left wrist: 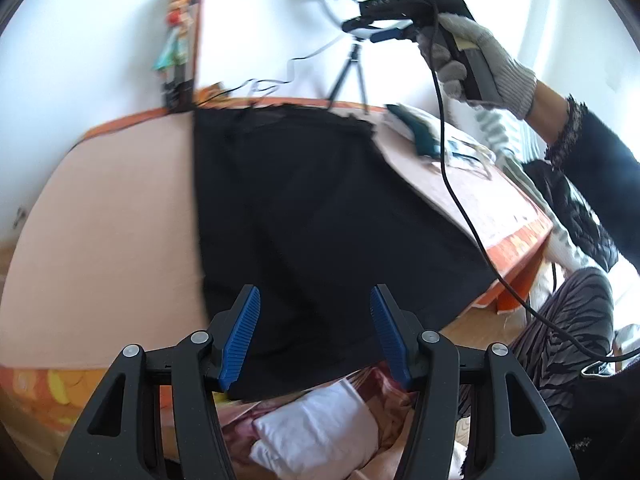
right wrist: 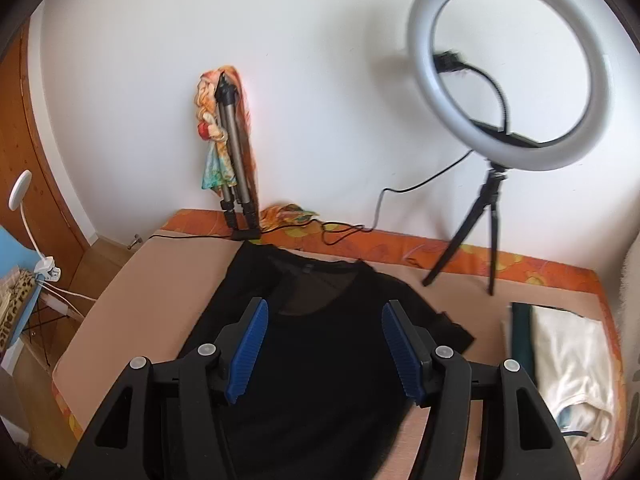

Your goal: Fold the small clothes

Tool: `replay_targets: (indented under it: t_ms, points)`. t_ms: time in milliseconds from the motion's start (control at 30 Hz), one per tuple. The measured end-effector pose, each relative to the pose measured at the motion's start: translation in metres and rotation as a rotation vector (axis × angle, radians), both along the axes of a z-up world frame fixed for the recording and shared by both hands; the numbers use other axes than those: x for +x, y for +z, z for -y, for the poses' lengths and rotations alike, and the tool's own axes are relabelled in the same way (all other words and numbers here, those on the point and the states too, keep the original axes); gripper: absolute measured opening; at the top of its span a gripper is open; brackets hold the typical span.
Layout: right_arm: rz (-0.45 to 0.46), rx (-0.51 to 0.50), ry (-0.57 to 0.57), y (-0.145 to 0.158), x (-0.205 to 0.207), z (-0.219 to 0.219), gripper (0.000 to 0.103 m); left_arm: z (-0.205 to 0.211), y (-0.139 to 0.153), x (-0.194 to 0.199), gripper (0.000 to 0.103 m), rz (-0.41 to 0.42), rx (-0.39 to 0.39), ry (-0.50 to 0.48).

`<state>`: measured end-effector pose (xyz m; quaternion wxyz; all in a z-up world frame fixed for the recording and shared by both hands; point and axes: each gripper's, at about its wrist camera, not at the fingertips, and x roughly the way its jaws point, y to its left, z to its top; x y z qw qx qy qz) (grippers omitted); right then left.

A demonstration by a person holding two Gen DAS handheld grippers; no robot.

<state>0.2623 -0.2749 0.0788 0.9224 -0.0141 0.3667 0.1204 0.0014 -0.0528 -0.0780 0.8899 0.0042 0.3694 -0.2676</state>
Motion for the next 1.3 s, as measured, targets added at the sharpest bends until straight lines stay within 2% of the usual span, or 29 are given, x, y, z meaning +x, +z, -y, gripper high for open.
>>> replay_targets:
  t_ms: [267, 467, 600, 800, 900, 1033, 1100, 1167, 1300]
  points:
    - [-0.012, 0.026, -0.037, 0.007, -0.024, 0.088, 0.062, 0.092, 0.006, -0.012, 0.057, 0.05, 0.04, -0.161]
    - [-0.059, 0.056, -0.074, -0.011, -0.023, 0.139, 0.062, 0.147, -0.005, -0.021, 0.056, 0.016, 0.055, -0.283]
    - [-0.084, 0.09, -0.081, -0.025, -0.021, 0.162, 0.062, 0.183, -0.013, -0.027, 0.057, 0.018, 0.096, -0.349]
    - [-0.107, 0.132, -0.066, -0.043, -0.015, 0.177, 0.062, 0.219, -0.029, -0.027, 0.057, 0.049, 0.179, -0.398]
    - [-0.121, 0.147, -0.054, -0.052, -0.007, 0.179, 0.062, 0.228, -0.036, -0.023, 0.057, 0.035, 0.196, -0.412]
    - [-0.142, 0.162, -0.019, -0.065, 0.01, 0.177, 0.058, 0.236, -0.041, -0.023, 0.057, 0.057, 0.234, -0.419]
    - [-0.152, 0.163, -0.009, -0.071, 0.019, 0.173, 0.055, 0.237, -0.043, -0.021, 0.057, 0.056, 0.24, -0.418]
    - [-0.17, 0.179, 0.004, -0.079, 0.027, 0.17, 0.045, 0.237, -0.044, -0.019, 0.057, 0.053, 0.24, -0.412]
    - [-0.235, 0.271, 0.017, -0.099, 0.038, 0.169, 0.041, 0.234, -0.045, -0.014, 0.056, 0.038, 0.225, -0.406]
